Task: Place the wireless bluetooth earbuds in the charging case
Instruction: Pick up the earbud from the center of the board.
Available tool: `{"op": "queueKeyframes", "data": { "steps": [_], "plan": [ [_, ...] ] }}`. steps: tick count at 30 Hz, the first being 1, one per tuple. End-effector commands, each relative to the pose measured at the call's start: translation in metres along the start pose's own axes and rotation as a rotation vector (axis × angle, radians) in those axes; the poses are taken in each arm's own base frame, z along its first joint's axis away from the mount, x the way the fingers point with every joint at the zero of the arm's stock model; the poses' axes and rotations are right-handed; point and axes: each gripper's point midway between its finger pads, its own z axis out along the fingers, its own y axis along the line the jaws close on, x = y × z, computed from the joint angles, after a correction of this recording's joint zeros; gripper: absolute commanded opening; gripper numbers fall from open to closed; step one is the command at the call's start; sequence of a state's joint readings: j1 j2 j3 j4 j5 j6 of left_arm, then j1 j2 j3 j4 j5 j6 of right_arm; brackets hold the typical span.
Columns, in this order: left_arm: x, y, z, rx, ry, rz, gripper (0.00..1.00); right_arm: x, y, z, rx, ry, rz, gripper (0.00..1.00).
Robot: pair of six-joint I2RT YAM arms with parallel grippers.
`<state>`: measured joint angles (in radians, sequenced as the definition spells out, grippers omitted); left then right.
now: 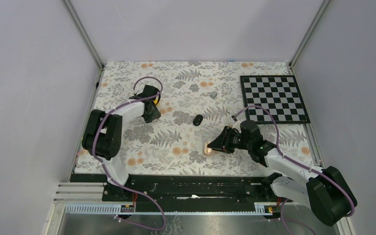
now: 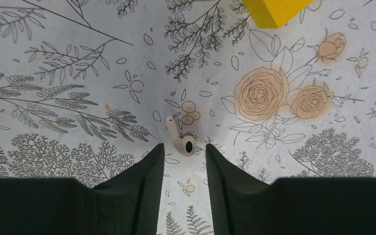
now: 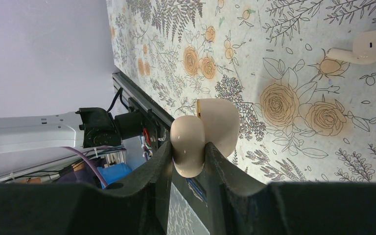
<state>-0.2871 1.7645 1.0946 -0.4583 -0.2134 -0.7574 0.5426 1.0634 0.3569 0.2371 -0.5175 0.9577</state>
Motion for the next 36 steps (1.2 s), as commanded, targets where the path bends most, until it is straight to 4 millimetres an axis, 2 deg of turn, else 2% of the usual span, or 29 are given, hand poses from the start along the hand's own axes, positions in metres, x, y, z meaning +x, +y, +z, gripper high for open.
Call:
{"op": "queueKeyframes", "data": {
  "steps": [1,7,13,16,20,25,30,36],
  "plan": [
    [0.004,-0.004,0.011,0.018,0.011,-0.012,0.37,-0.007,0.015,0.0,-0.048,-0.011,-0.032,0.0],
    [0.008,-0.001,0.016,0.014,0.026,-0.004,0.23,-0.007,0.013,0.0,-0.043,-0.013,-0.029,0.0],
    [0.014,-0.002,0.01,0.044,0.044,0.005,0.09,-0.008,0.013,0.002,-0.04,-0.007,-0.03,0.0],
    [0.02,-0.004,0.001,0.083,0.064,0.026,0.07,-0.01,0.016,0.002,-0.044,-0.011,-0.033,0.0],
    [0.035,-0.011,-0.021,0.15,0.095,0.079,0.08,-0.01,0.016,0.002,-0.045,-0.012,-0.034,0.0],
    [0.063,-0.008,-0.048,0.167,0.127,0.139,0.1,-0.009,0.013,0.003,-0.036,-0.009,-0.031,0.0],
    [0.088,-0.009,-0.068,0.216,0.162,0.111,0.11,-0.01,0.014,0.003,-0.037,-0.01,-0.034,0.0],
    [0.121,-0.02,-0.094,0.29,0.216,0.113,0.12,-0.009,0.013,0.003,-0.038,-0.004,-0.033,0.0]
  ]
}}
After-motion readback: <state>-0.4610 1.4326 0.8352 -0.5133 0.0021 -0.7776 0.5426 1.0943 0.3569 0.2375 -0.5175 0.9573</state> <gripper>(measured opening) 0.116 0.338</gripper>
